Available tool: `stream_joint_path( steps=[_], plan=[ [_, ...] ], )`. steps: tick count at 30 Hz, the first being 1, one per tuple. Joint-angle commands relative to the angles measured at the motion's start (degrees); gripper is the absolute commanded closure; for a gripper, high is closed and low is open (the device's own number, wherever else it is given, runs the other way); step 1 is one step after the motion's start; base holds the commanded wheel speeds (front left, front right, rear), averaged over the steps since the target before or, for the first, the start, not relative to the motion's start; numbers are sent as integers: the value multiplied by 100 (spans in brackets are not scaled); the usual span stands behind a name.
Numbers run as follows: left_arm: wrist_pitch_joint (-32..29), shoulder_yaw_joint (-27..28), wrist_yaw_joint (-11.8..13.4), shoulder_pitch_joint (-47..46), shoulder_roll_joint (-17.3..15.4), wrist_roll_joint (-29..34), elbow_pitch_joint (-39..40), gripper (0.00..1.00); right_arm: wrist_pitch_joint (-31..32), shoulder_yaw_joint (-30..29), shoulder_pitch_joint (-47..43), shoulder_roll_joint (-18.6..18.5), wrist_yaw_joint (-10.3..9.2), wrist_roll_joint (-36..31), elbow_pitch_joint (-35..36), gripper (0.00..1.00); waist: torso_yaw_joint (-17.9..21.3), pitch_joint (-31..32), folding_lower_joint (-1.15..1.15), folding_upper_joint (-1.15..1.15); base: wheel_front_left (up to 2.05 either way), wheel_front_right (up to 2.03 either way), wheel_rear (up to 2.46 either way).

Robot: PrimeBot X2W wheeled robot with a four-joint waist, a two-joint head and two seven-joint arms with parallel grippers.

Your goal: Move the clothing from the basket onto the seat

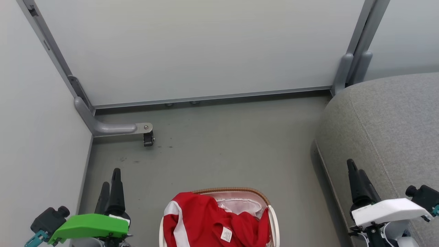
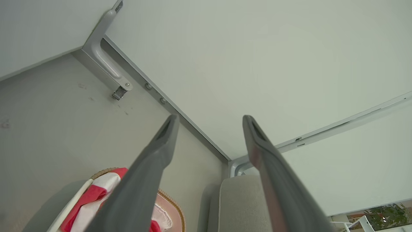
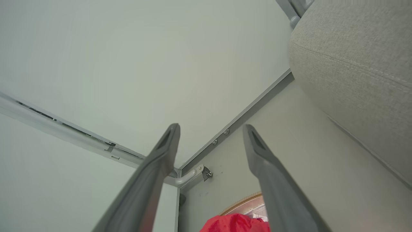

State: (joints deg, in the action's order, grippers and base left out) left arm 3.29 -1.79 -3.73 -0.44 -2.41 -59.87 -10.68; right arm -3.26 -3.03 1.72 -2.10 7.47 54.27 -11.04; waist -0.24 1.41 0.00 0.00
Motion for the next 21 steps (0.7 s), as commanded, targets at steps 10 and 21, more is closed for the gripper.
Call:
stream_joint_path(
  steps=[10, 21],
  plan=[
    [225, -132, 63, 169, -39, 1047, 146, 0, -226, 217, -92, -50, 2, -1390, 79, 0, -14, 53, 0, 0, 0, 0, 0],
    [413, -197, 86, 289, -44, 1987, 10, 0, -417, 261, -153, -59, 3, -2270, 111, 0, -28, 83, 0, 0, 0, 0, 0]
  ],
)
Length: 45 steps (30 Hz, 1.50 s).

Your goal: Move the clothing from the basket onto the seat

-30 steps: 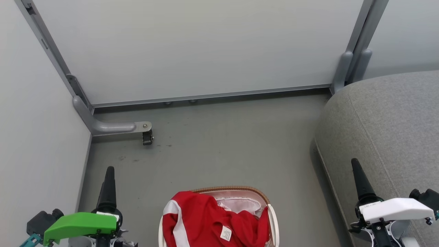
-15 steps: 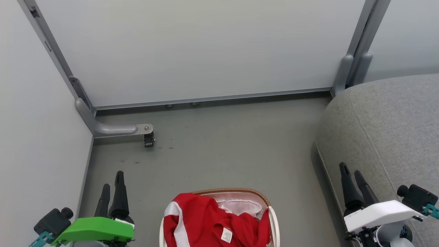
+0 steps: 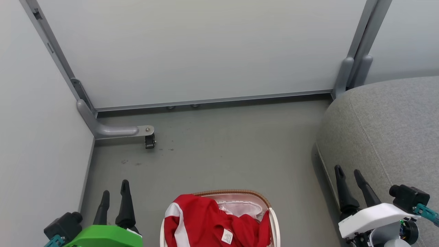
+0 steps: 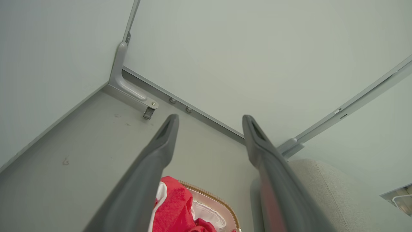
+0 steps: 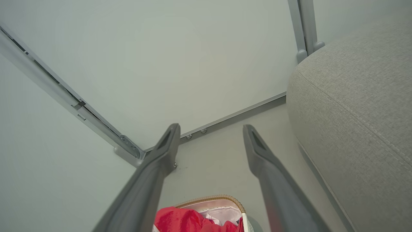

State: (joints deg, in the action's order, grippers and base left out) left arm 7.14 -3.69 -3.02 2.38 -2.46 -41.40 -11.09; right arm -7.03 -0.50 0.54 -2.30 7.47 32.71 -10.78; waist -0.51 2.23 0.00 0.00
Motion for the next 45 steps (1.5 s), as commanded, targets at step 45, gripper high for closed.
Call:
stream_joint_path(
  steps=[45],
  plan=[
    [630, -270, 65, 224, -56, 2133, -364, 0, -641, 124, -181, -65, 3, -2712, 149, 0, -42, 61, 0, 0, 0, 0, 0]
  ],
)
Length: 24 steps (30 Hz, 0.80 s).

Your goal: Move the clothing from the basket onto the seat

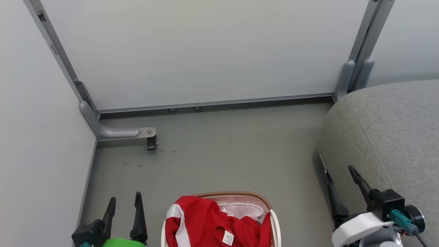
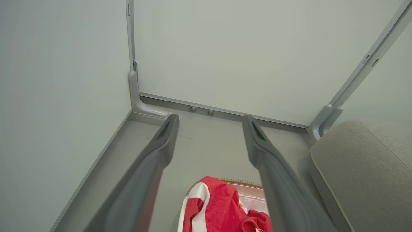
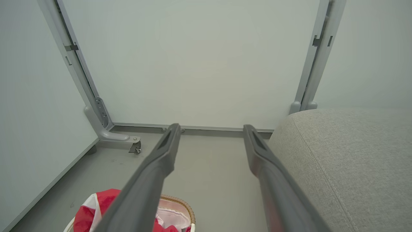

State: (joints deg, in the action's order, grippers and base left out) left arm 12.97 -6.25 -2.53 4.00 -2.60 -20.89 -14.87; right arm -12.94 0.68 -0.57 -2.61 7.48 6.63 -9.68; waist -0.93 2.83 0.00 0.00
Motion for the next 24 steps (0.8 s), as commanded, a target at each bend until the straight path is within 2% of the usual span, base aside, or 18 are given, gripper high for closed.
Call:
stream_joint_path(
  steps=[1, 18, 24],
  plan=[
    [55, -20, 20, 63, -42, 120, 4, 0, -62, 7, -74, -34, 2, -155, 38, 0, -1, 3, 0, 0, 0, 0, 0],
    [233, -87, 56, 132, -46, 642, -133, 0, -236, 37, -127, -43, 1, -841, 4, 0, -11, 33, 0, 0, 0, 0, 0],
    [221, -72, 41, 126, -45, 587, -171, 0, -235, -26, -109, -42, 1, -649, -114, 0, -16, 34, 0, 0, 0, 0, 0]
  ],
)
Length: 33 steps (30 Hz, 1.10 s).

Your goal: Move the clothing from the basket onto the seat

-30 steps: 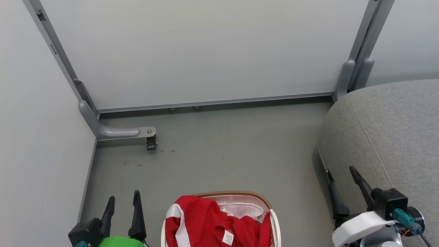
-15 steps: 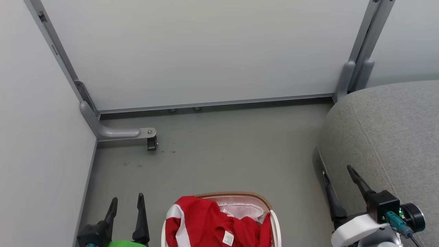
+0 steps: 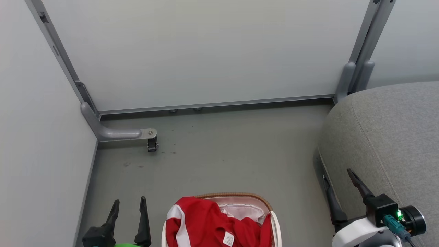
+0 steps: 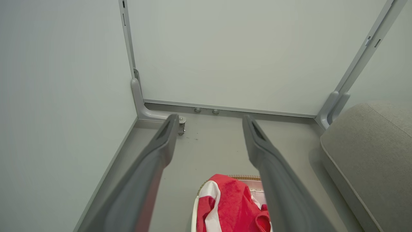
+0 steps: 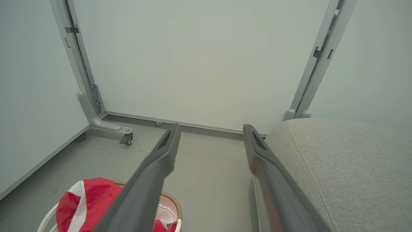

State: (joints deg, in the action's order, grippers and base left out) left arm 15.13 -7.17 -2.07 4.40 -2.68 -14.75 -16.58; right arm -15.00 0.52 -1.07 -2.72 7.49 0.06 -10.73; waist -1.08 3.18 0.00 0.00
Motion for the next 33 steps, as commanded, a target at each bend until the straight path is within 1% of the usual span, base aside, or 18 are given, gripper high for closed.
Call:
stream_joint_path(
  steps=[1, 33],
  plan=[
    [4, 21, -8, 81, -38, -37, -6, 0, -28, -14, -54, -30, 0, 24, -24, 0, -2, -2, 0, 0, 0, 0, 0],
    [3, -2, -24, 51, -38, -63, -25, 0, -28, -30, 3, -30, -1, 71, -92, 0, 13, -64, 0, 0, 0, 0, 0]
  ],
)
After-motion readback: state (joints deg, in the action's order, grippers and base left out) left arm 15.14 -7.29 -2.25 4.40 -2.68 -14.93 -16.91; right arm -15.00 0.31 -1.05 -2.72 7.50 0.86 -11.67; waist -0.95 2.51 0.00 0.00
